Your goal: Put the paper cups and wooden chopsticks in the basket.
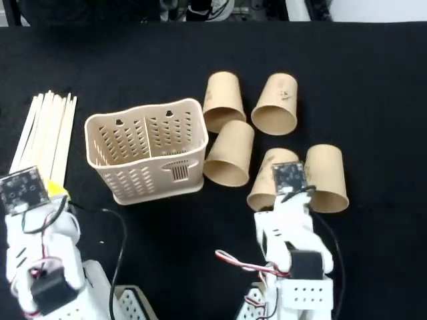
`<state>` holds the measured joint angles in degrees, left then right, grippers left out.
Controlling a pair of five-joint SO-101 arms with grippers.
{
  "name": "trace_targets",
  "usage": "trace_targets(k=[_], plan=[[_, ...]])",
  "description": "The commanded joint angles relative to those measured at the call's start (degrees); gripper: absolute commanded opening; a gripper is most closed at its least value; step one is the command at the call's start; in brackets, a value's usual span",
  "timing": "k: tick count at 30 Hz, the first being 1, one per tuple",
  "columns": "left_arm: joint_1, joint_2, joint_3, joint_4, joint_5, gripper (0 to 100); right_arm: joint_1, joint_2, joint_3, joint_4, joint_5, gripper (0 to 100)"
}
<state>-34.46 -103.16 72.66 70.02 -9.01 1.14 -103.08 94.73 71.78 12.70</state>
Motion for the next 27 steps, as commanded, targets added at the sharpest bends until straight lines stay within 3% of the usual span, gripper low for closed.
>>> trace_targets(k=[1,6,11,20,27], plan=[[0.0,-1.6,9.0,-2.7,-0.4,11,0.1,-3.8,-11.1,0.7,16.4,7.8],[-0.5,-1.4,16.2,-2.6,-0.4,11,-7.8,-2.9,-28.4,2.0,15.0,15.0],[-0.6,-1.4,18.9,-2.6,-0.4,11,-15.6,7.5,-31.4,-3.3,14.5,24.0],[0.1,-1.4,21.1,-2.7,-6.3,11,-16.3,38.6,-27.9,-28.0,15.6,33.1],[2.9,-1.4,22.1,-2.8,-6.4,11,-16.5,50.9,-22.1,-36.9,25.2,39.5]])
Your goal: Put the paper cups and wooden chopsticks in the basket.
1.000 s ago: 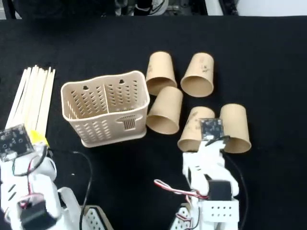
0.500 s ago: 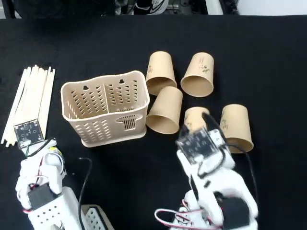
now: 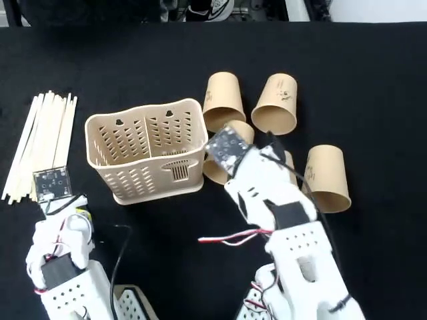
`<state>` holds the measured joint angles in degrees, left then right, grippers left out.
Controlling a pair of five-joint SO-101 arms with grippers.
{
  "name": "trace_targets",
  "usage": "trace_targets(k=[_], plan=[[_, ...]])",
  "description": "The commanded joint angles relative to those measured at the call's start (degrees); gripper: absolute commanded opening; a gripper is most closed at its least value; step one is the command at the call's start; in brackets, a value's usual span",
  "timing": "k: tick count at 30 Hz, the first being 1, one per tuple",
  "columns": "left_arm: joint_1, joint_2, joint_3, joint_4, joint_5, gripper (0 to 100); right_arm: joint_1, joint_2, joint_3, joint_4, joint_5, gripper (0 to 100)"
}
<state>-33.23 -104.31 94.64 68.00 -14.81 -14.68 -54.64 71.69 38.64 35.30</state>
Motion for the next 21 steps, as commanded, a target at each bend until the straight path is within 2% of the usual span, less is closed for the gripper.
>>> trace_targets(k=[1,8,10,13,15,17,21], plan=[[1.6,-0.3,0.1,-0.8,-0.6,11,-0.7,2.9,2.2,-5.6,2.9,39.4],[1.6,-0.3,0.3,-0.8,-2.5,11,-0.3,6.2,9.6,-23.8,2.9,38.3],[1.6,-0.3,1.0,-0.8,-5.2,11,-0.2,7.7,11.3,-31.1,2.8,31.8],[1.7,-0.3,1.3,-0.8,-6.2,11,-0.1,9.9,12.5,-39.8,2.9,12.5],[1.7,-0.3,1.4,-0.9,-6.4,11,-0.1,10.4,12.5,-41.8,2.7,0.4],[1.6,-0.3,1.5,-1.9,-6.3,11,-0.1,9.9,12.6,-41.7,2.8,3.9],[1.6,-0.3,2.4,-3.1,-6.2,11,0.0,5.5,13.9,-40.9,2.8,1.1]])
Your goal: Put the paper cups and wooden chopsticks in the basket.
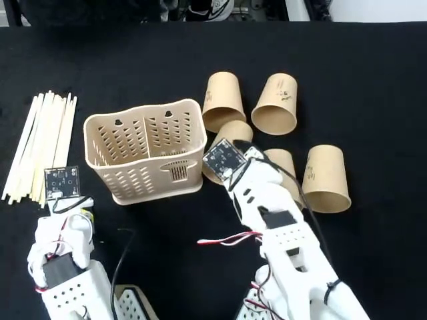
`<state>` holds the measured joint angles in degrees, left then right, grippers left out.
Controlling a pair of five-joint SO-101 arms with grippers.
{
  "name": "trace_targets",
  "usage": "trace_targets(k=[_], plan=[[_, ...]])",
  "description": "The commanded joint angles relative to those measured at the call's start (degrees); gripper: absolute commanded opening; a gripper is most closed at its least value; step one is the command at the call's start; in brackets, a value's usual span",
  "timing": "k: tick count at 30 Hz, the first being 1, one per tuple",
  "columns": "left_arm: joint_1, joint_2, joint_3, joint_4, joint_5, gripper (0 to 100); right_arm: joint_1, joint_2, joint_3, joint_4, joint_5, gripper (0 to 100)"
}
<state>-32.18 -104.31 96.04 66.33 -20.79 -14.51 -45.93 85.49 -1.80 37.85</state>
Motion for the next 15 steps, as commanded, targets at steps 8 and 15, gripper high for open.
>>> trace_targets(k=[8,15], plan=[[0.6,-0.3,1.3,-1.5,-0.4,11,4.7,-25.3,-11.3,36.1,-1.2,1.1],[0.6,-0.3,1.1,-1.1,-0.4,11,4.2,-43.5,-26.1,61.4,-5.7,1.1]])
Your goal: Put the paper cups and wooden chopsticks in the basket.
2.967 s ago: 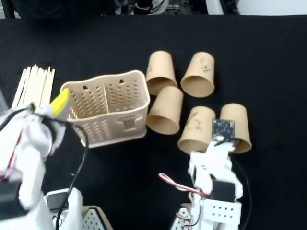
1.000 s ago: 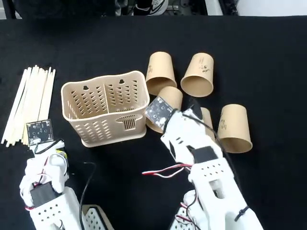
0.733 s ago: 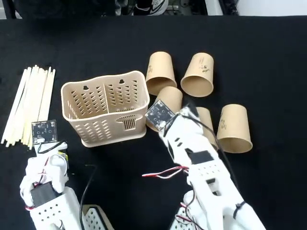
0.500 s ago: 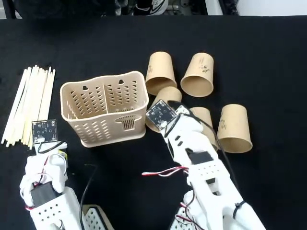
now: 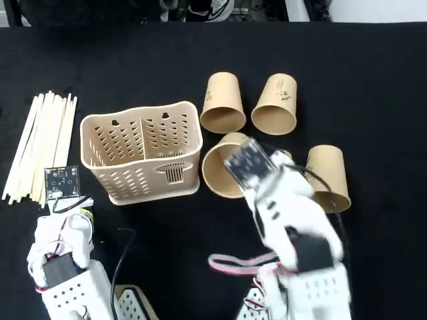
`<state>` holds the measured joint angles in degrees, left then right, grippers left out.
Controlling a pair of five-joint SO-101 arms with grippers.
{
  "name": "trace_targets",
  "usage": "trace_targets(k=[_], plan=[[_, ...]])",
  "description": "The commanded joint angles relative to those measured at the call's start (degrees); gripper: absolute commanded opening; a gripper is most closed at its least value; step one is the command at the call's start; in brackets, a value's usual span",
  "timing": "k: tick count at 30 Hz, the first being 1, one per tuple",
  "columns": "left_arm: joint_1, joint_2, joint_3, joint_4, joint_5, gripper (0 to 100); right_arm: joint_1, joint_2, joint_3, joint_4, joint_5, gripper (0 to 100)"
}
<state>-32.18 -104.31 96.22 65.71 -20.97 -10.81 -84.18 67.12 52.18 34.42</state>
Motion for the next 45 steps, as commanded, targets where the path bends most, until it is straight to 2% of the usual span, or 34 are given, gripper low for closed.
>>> trace_targets(k=[1,9,17,21,25,29,32,38,40,43,45], plan=[[0.6,-0.3,0.8,-0.4,-0.2,11,0.6,-5.8,-9.8,8.9,-3.3,1.1],[0.6,-0.3,1.0,-0.4,-0.1,11,-0.2,-0.4,-34.5,12.0,-14.5,1.1],[0.6,-0.3,1.0,-0.4,-0.1,11,-17.7,27.0,-54.9,12.2,-21.6,1.1],[0.6,-0.3,1.0,-0.4,-0.4,11,-22.0,40.4,-62.8,15.5,-22.5,1.1],[0.5,-0.2,1.0,-0.4,-0.4,11,-22.2,50.6,-69.2,19.3,-22.5,1.1],[0.5,-0.2,1.1,-0.4,-0.4,11,-18.5,57.5,-72.8,22.1,-22.5,1.1],[0.5,-0.2,1.1,-0.4,-0.4,11,-16.2,59.8,-73.5,22.2,-22.5,1.1],[0.5,-0.2,1.1,-0.4,-0.4,11,-15.9,60.5,-72.8,22.2,-22.3,1.7],[0.5,-0.2,1.1,-0.4,-0.4,11,-15.9,60.5,-71.5,22.2,-22.1,6.4],[0.5,-0.2,1.1,-0.4,-0.4,11,-15.9,60.5,-70.1,21.8,-21.2,24.0],[0.6,-0.2,1.1,-0.4,-0.4,11,-16.0,60.5,-70.1,22.1,-17.0,35.8]])
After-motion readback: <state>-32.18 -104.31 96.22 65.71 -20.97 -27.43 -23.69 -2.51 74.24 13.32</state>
